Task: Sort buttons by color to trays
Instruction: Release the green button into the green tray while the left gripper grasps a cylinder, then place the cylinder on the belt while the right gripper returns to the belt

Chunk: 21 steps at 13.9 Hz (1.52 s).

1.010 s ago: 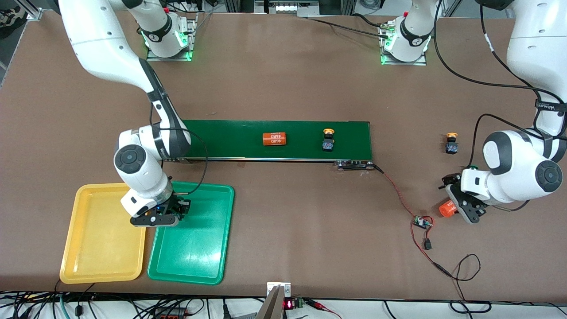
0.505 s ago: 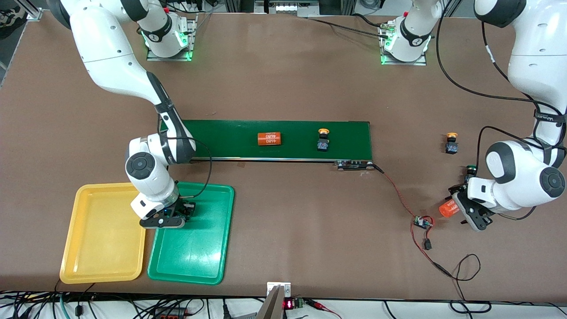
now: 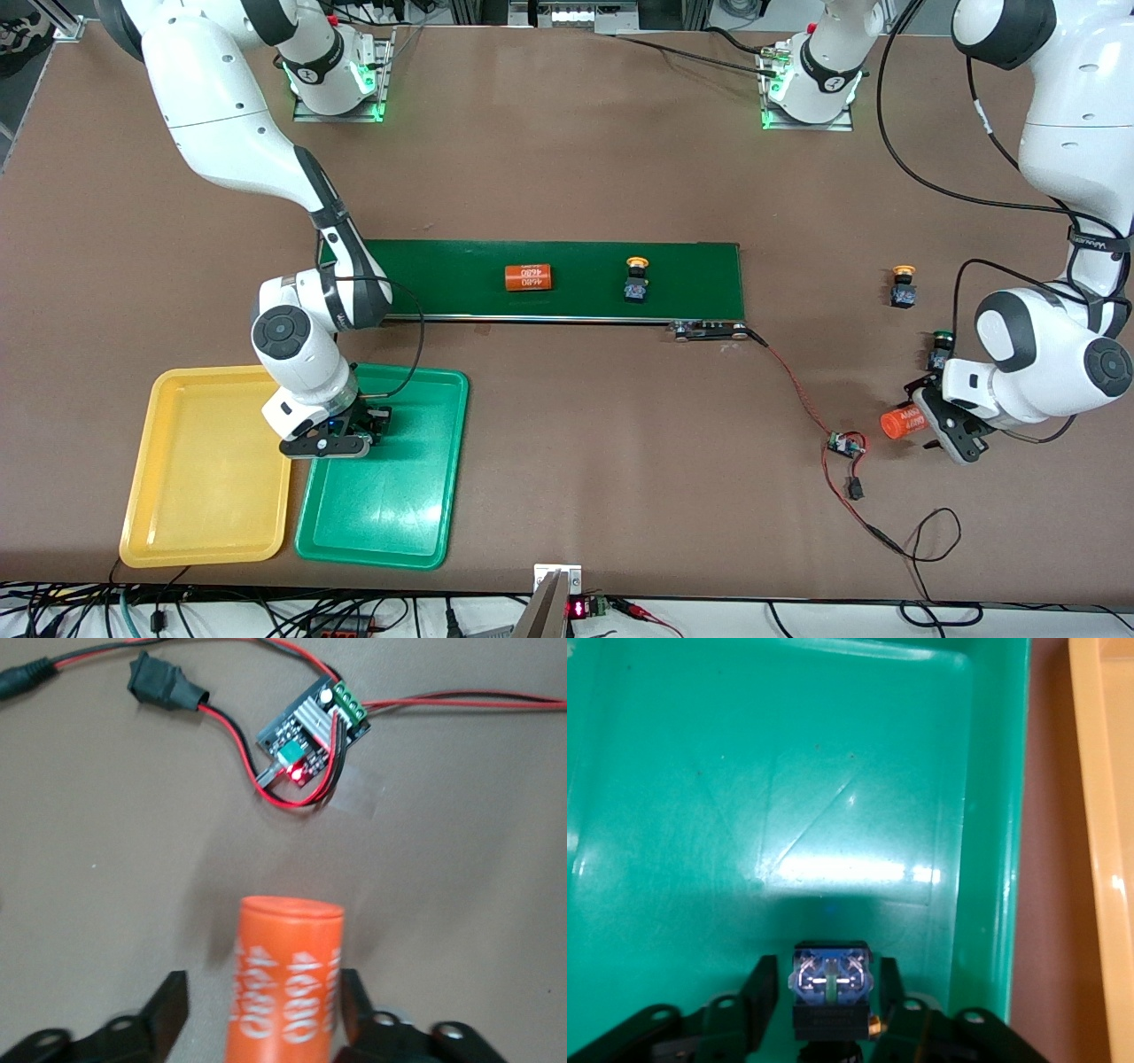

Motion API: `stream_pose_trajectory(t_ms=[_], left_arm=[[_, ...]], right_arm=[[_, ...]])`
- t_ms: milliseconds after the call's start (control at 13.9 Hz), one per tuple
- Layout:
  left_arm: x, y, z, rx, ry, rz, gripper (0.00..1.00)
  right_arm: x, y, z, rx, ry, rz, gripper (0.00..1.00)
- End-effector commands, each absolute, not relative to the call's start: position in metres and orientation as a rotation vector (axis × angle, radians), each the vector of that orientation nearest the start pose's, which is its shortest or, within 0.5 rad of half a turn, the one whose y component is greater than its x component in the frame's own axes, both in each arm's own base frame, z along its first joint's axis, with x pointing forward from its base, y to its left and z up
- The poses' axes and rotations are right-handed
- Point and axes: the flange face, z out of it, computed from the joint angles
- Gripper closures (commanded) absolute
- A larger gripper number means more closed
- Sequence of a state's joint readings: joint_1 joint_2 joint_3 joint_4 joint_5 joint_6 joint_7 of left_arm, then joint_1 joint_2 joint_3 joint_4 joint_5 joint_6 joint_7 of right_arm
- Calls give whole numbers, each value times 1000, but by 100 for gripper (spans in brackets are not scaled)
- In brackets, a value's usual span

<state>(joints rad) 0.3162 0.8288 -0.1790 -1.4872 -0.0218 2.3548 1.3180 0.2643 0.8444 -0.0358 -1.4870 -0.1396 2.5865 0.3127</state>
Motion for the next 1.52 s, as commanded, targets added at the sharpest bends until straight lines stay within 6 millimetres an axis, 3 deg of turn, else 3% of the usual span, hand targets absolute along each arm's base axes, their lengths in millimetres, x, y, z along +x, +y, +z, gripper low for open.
stream_pose_trajectory(t_ms=[0, 144, 289, 361, 505, 650, 794, 938, 1227, 1444], left_arm=[[714, 119, 190, -2715, 1708, -229, 79], [710, 122, 189, -2723, 1715, -214, 99], [706, 116, 199, -2747, 1745, -160, 100], [705, 109, 210, -2762, 1768, -131, 100], [701, 84, 244, -2794, 1806, -68, 100], [688, 50, 274, -2898, 1691, 42, 100], [674, 14, 298, -2922, 1621, 82, 100], [653, -23, 300, -2863, 1732, 157, 100], [607, -116, 296, -2613, 2120, 275, 100], [578, -172, 294, -2451, 2350, 300, 100]], right_arm=[[720, 173, 213, -3147, -79, -454, 0], [717, 177, 229, -3162, -76, -408, 0], [708, 186, 244, -3179, -89, -347, 0], [699, 200, 257, -3166, -108, -345, 0], [680, 215, 276, -3164, -122, -303, 0], [661, 246, 288, -3135, -146, -260, 0], [640, 283, 291, -3120, 100, -186, 0], [619, 326, 294, -3098, 145, -174, 0], [596, 358, 298, -3094, 191, -134, 0], [581, 378, 302, -3084, 227, -95, 0]])
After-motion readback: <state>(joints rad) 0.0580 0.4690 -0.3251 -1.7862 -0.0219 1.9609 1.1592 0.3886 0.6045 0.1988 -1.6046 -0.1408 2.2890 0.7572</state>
